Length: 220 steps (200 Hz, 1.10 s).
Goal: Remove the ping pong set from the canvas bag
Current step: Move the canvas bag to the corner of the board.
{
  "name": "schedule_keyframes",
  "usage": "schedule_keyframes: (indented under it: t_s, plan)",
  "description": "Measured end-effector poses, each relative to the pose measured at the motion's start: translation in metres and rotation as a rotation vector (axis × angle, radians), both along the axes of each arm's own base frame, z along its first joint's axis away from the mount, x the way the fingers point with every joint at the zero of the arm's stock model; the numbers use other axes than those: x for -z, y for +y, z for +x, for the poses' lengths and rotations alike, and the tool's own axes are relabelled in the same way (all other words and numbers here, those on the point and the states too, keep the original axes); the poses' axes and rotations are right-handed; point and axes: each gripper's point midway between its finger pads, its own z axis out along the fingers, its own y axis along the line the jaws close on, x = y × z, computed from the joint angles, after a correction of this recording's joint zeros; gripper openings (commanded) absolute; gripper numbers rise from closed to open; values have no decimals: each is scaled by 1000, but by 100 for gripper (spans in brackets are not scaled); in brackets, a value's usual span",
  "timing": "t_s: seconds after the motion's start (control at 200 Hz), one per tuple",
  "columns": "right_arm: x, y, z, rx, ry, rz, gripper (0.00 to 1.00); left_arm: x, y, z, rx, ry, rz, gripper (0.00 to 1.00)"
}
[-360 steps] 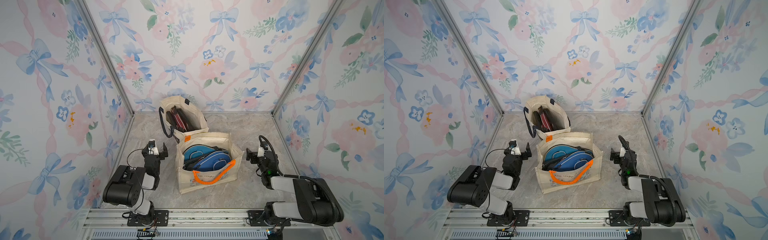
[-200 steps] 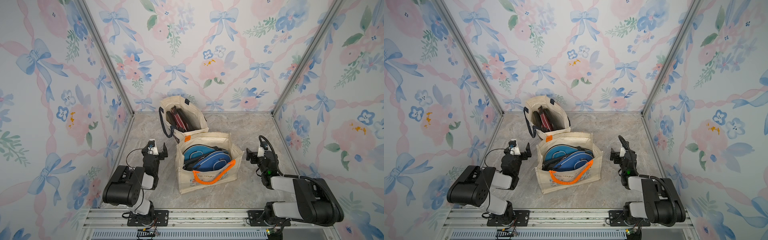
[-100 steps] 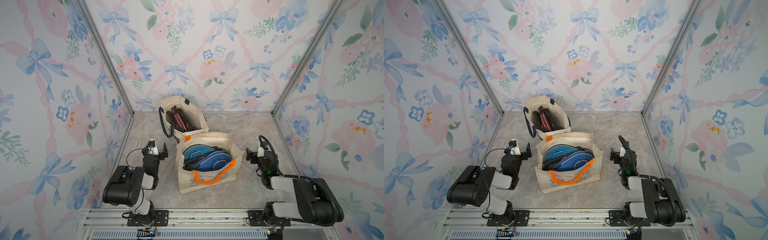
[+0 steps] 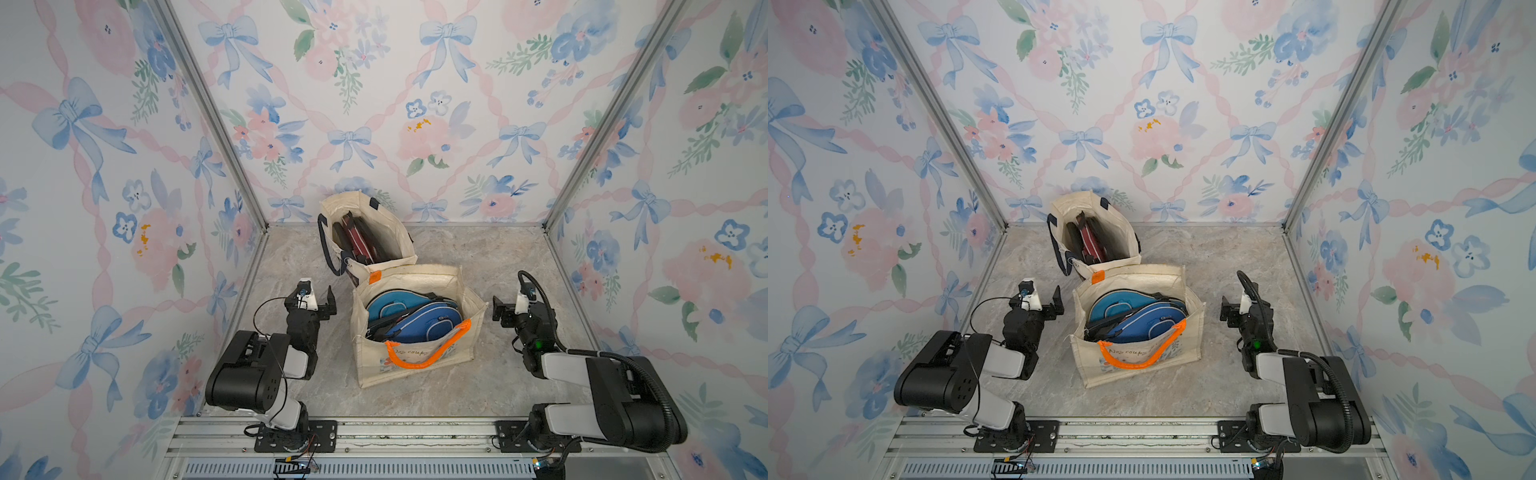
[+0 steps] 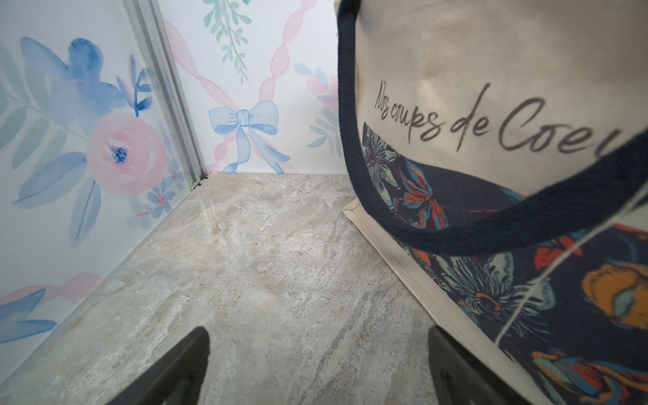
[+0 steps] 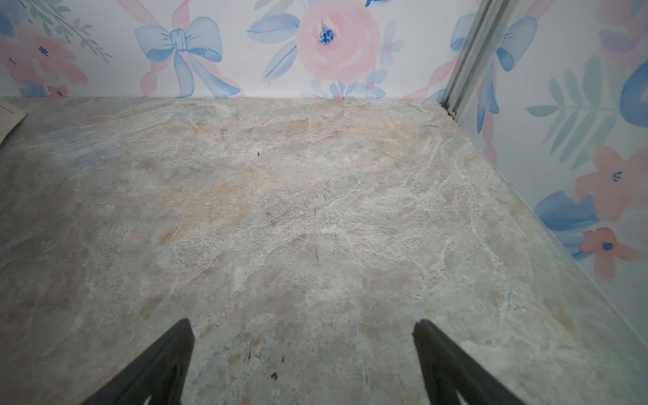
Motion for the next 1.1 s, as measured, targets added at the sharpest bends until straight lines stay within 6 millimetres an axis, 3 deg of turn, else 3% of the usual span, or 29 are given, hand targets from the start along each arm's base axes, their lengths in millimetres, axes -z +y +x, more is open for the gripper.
schedule_keyframes:
  t_s: [0.165, 0.265, 0.355, 0.45, 0.565, 0.675, 0.805, 0.94, 1.1]
  plan:
    - [-1, -5, -1, 58, -3, -28, 97, 1, 0, 1, -19, 8, 5, 98]
    - [-13, -14, -7, 135, -18, -47, 97, -2, 7, 15, -68, 52, 11, 98]
    - [-38, -30, -14, 239, -25, -37, 97, -31, 14, 30, -128, 30, -23, 98]
    - [-77, -45, -12, 347, -39, 13, 97, -63, 25, 38, -188, -7, -119, 98]
    - [-125, -46, -6, 400, -65, 65, 97, -83, 33, 46, -238, 6, -223, 95]
    - [-165, -27, -6, 366, -94, 104, 97, -85, 37, 41, -282, 42, -277, 97]
    - [-191, -5, -6, 314, -101, 135, 97, -95, 48, 25, -347, 56, -314, 95]
    - [-206, 26, -3, 212, -85, 151, 97, -138, 60, 26, -366, 4, -371, 90]
    - [-217, 77, 6, 21, -32, 177, 97, -187, 49, 30, -288, -56, -424, 87]
